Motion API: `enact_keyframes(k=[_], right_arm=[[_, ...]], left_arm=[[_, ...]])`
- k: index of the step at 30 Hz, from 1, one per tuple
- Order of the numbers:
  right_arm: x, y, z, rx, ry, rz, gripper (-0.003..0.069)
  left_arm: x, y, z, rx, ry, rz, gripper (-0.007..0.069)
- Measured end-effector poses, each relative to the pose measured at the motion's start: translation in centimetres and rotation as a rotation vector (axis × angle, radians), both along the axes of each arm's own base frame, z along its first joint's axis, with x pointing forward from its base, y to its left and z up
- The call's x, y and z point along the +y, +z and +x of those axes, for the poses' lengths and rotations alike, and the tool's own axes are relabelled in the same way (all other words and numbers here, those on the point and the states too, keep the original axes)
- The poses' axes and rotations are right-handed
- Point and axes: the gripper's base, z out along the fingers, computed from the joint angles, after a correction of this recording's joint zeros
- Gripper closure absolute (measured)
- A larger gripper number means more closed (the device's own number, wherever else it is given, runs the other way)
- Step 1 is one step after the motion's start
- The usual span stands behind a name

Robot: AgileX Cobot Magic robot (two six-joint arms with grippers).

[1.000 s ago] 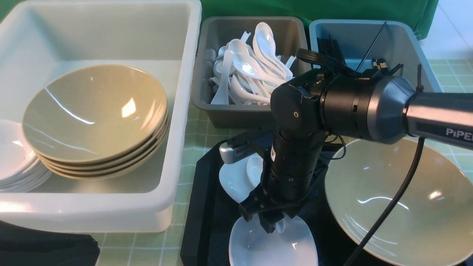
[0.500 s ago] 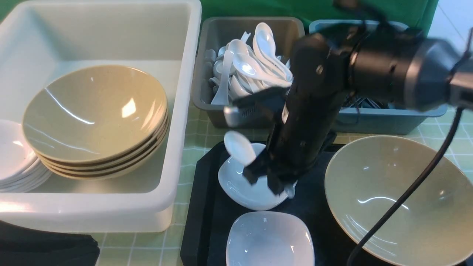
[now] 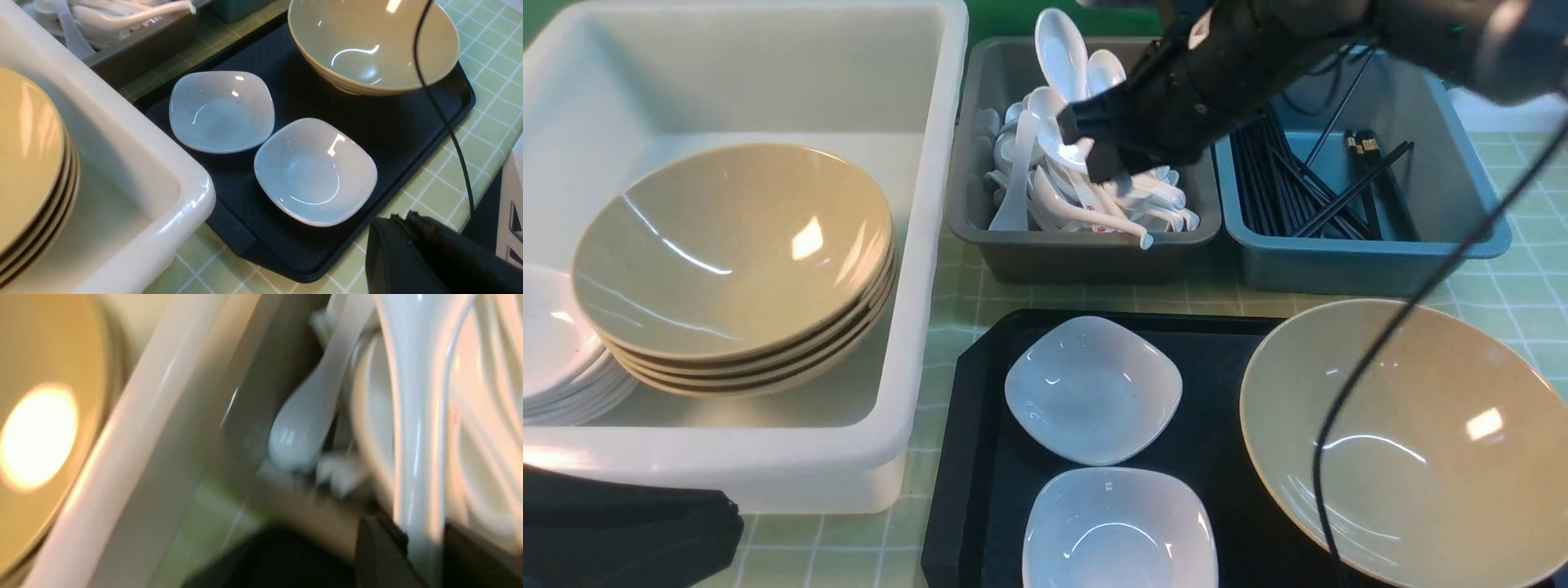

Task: On green table put chopsticks spoon bowls plates into blue grey white boxes.
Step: 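Place the white spoon into the bin of spoons with the right gripper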

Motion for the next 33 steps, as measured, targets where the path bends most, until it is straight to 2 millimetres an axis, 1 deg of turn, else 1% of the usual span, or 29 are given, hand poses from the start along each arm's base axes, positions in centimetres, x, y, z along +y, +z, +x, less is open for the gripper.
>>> enact_keyframes(k=[1, 2, 3, 7, 9, 10, 11, 12, 13, 14, 15, 17, 19, 21, 22, 23, 24, 25, 26, 27, 28, 29, 30, 33], right_arm=[[0.1, -0.8, 0.7, 0.002, -0.008, 0.000, 0.0512], [0.0, -0.9, 0.9, -0.001, -0.011, 0.002, 0.0512], [0.1, -2.5, 2.2, 0.011, -0.025, -0.002, 0.0512], [0.1, -3.9, 3.3, 0.019, -0.033, -0.009, 0.0502], [0.1, -4.0, 3.4, 0.015, -0.028, -0.011, 0.0489], [0.2, -3.9, 3.4, 0.008, -0.025, -0.011, 0.0473], [0.2, -3.6, 3.4, -0.003, -0.022, -0.009, 0.0437], [0.2, -3.5, 3.4, -0.008, -0.022, -0.007, 0.0425], [0.1, -3.2, 3.4, -0.014, -0.022, -0.004, 0.0372], [0.1, -3.1, 3.4, -0.015, -0.021, -0.004, 0.0365], [0.0, -2.6, 3.2, -0.015, -0.018, -0.004, 0.0305], [-0.2, -1.9, 2.8, -0.009, -0.011, -0.008, 0.0260], [-0.8, -0.2, 2.0, -0.004, 0.011, -0.020, 0.0220], [-1.2, 0.9, 1.3, -0.007, 0.040, -0.039, 0.0209], [-1.7, 2.5, 0.3, -0.012, 0.078, -0.063, 0.0202], [-2.0, 3.4, -0.4, -0.018, 0.110, -0.083, 0.0202], [-2.6, 5.1, -1.7, -0.020, 0.146, -0.102, 0.0200], [-2.6, 5.4, -1.9, -0.020, 0.150, -0.103, 0.0200], [-3.2, 7.5, -3.8, -0.032, 0.181, -0.112, 0.0200], [-3.2, 7.7, -4.0, -0.034, 0.185, -0.112, 0.0200], [-3.3, 8.5, -4.9, -0.045, 0.203, -0.117, 0.0200], [-3.2, 9.6, -6.7, -0.064, 0.237, -0.122, 0.0200], [-3.1, 10.3, -7.9, -0.077, 0.261, -0.122, 0.0200], [-3.1, 11.5, -11.9, -0.108, 0.336, -0.125, 0.0200]], left_arm=[[0.0, 0.0, 0.0, 0.001, 0.001, -0.001, 0.0626], [0.0, 0.0, 0.0, 0.001, 0.001, -0.001, 0.0626], [0.0, 0.0, 0.0, 0.006, 0.005, -0.005, 0.0626], [0.0, 0.0, 0.0, 0.015, 0.013, -0.013, 0.0626], [0.0, 0.0, 0.0, 0.017, 0.014, -0.014, 0.0626], [0.0, 0.0, 0.0, 0.017, 0.014, -0.014, 0.0626], [0.0, 0.0, 0.0, 0.021, 0.012, -0.012, 0.0626], [0.0, 0.0, 0.0, 0.021, 0.012, -0.012, 0.0626], [0.0, 0.0, 0.0, 0.022, 0.011, -0.011, 0.0626], [0.0, 0.0, 0.0, 0.022, 0.011, -0.011, 0.0626], [0.0, 0.0, 0.0, 0.020, 0.013, -0.012, 0.0626], [0.0, 0.0, 0.1, 0.013, 0.022, -0.017, 0.0626], [0.1, 0.2, 0.3, -0.003, 0.058, -0.032, 0.0626], [0.2, 0.3, 0.5, -0.010, 0.085, -0.044, 0.0625], [0.4, 0.4, 0.8, -0.019, 0.122, -0.062, 0.0625], [0.4, 0.5, 0.9, -0.022, 0.142, -0.075, 0.0625], [0.5, 0.7, 1.1, -0.026, 0.180, -0.100, 0.0625], [0.5, 0.7, 1.1, -0.029, 0.182, -0.100, 0.0625], [0.6, 0.8, 1.4, -0.026, 0.216, -0.128, 0.0625], [0.6, 0.9, 1.4, -0.026, 0.221, -0.131, 0.0625], [0.6, 0.9, 1.5, -0.023, 0.232, -0.143, 0.0625], [0.5, 0.9, 2.0, -0.010, 0.251, -0.162, 0.0625], [0.4, 0.9, 2.4, 0.002, 0.261, -0.173, 0.0625], [-0.3, 0.8, 4.1, 0.060, 0.273, -0.224, 0.0624]])
